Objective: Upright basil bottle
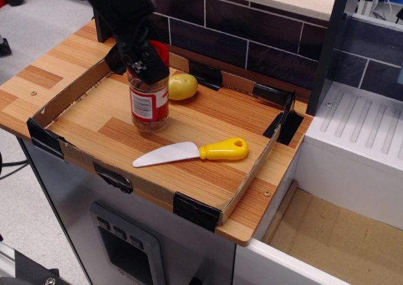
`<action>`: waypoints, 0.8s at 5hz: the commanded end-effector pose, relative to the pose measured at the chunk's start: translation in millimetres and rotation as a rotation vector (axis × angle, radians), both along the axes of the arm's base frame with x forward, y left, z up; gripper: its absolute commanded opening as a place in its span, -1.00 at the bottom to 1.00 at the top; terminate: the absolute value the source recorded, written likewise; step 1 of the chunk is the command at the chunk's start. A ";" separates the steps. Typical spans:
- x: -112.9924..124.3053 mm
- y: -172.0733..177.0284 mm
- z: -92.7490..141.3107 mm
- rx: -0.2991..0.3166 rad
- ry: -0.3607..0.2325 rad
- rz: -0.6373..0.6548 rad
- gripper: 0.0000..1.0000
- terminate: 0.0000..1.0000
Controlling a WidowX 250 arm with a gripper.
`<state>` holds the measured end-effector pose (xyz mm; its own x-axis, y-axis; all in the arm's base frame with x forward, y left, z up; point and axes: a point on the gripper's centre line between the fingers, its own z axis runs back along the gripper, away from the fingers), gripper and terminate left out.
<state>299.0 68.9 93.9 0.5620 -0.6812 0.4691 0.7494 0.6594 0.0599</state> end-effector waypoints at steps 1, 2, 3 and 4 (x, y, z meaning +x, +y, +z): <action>-6.0 4.9 9.6 0.098 0.025 0.048 1.00 -1.00; -3.0 6.5 32.1 0.150 -0.009 0.047 1.00 -1.00; 2.9 4.9 68.8 0.121 0.004 0.092 1.00 -1.00; 7.4 2.5 84.3 0.096 0.039 0.102 1.00 -1.00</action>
<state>319.1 76.1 161.4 0.6697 -0.6503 0.3587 0.6833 0.7287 0.0453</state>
